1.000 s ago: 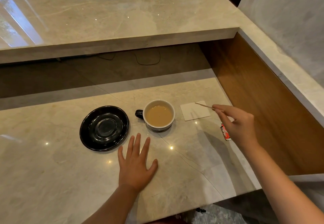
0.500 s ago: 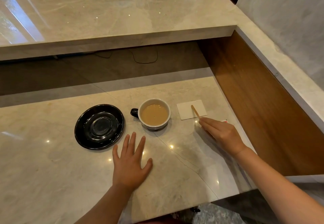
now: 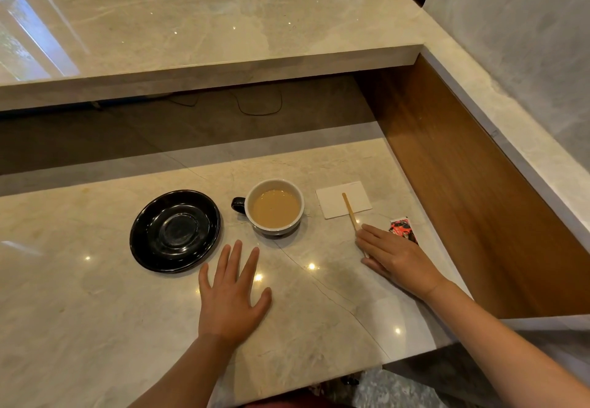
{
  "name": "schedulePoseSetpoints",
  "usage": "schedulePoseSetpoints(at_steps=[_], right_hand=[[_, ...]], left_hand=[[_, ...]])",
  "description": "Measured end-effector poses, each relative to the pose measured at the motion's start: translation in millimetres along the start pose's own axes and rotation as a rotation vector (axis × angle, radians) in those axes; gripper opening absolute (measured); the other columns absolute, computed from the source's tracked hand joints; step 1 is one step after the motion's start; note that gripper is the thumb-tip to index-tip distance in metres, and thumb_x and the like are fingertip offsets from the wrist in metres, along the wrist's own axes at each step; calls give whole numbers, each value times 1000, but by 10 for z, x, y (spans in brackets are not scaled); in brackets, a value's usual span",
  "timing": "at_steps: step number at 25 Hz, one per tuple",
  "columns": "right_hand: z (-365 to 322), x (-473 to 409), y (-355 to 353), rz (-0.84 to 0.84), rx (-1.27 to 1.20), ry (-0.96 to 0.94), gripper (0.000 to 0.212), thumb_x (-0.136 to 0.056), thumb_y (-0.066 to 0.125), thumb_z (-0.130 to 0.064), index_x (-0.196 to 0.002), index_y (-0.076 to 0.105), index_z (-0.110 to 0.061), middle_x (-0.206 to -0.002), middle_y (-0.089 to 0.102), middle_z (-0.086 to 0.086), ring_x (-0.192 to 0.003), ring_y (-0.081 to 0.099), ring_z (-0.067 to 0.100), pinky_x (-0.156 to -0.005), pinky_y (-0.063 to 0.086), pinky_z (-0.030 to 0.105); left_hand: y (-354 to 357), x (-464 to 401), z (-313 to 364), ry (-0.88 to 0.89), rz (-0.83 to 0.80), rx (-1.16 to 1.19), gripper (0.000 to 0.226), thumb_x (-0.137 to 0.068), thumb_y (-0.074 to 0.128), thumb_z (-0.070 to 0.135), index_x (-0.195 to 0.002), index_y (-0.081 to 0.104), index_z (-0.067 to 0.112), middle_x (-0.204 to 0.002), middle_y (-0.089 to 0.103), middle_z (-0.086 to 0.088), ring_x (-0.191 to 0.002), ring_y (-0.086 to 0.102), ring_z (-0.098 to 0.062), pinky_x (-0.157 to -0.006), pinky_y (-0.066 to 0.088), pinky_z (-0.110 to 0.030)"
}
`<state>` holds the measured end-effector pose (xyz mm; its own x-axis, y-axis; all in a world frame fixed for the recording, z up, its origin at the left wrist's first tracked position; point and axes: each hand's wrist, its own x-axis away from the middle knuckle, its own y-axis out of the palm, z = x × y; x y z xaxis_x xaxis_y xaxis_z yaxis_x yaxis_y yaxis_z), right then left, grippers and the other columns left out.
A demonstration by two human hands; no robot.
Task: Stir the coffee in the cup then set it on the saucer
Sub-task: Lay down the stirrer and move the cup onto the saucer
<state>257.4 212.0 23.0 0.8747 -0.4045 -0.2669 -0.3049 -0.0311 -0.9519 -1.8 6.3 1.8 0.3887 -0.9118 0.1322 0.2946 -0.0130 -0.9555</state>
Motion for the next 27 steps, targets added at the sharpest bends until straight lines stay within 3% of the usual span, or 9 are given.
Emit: schedulePoseSetpoints(at_steps=[6,10,13,16,18,20,24,27], right_hand=[[-74,22,-33,-100,-34,90,54,-98,21,-40,-120,58,-6,-125,61,13,-120,53,28,-100,38,45],[-190,-146,-99,40,-98,164,46,-98,23,-30,-124,54,-7,-130,57,12,-129,40,23,-106,33,47],[-357,-504,-180,189,-80,112,43,-98,29,-25,-113,62,-3,-120,64,13,-122,51,28,-103,36,44],[-540,-881,-246,226,-60,62,36,-95,38,-24,-110,64,-4,-113,68,14,-111,59,29,-100,39,42],[-655,-1095,-263,136,-105,89,36,-89,53,-28,-119,57,-9,-121,63,13,-114,57,30,-97,42,44],[-772,-1274,-237,-75,-149,167,60,-80,65,-40,-132,41,-20,-137,50,11,-125,45,29,-100,39,47],[-889,-1573,-92,-308,-161,278,99,-64,72,-57,-140,13,-36,-155,16,8,-140,14,30,-105,28,54],[-869,-1754,-24,-450,-126,286,107,-60,76,-54,-141,7,-37,-156,10,8,-140,12,32,-102,33,55]], left_hand=[[27,-3,-9,9,27,11,73,-83,22,65,-148,3,37,-157,-8,3,-142,-15,-15,-111,-14,-49],[37,-4,-18,13,35,8,73,-84,22,64,-148,4,36,-158,-6,2,-142,-14,-16,-111,-14,-49],[36,-1,-9,24,55,24,72,-84,26,62,-148,10,34,-158,0,0,-143,-8,-18,-112,-8,-52],[31,-6,-12,22,63,38,71,-84,28,62,-148,13,33,-158,2,-1,-143,-6,-19,-113,-4,-55],[44,-11,-19,18,51,24,72,-84,25,64,-148,8,35,-158,-1,0,-143,-9,-18,-113,-6,-55],[59,-15,-24,14,44,19,72,-84,23,65,-147,4,36,-158,-4,0,-143,-12,-18,-113,-8,-54],[72,-20,-30,14,57,21,71,-85,28,63,-147,6,36,-158,-2,-1,-143,-10,-19,-112,-8,-53],[89,-25,-39,13,59,19,72,-85,28,62,-148,7,35,-158,-1,-1,-144,-8,-20,-112,-6,-54]])
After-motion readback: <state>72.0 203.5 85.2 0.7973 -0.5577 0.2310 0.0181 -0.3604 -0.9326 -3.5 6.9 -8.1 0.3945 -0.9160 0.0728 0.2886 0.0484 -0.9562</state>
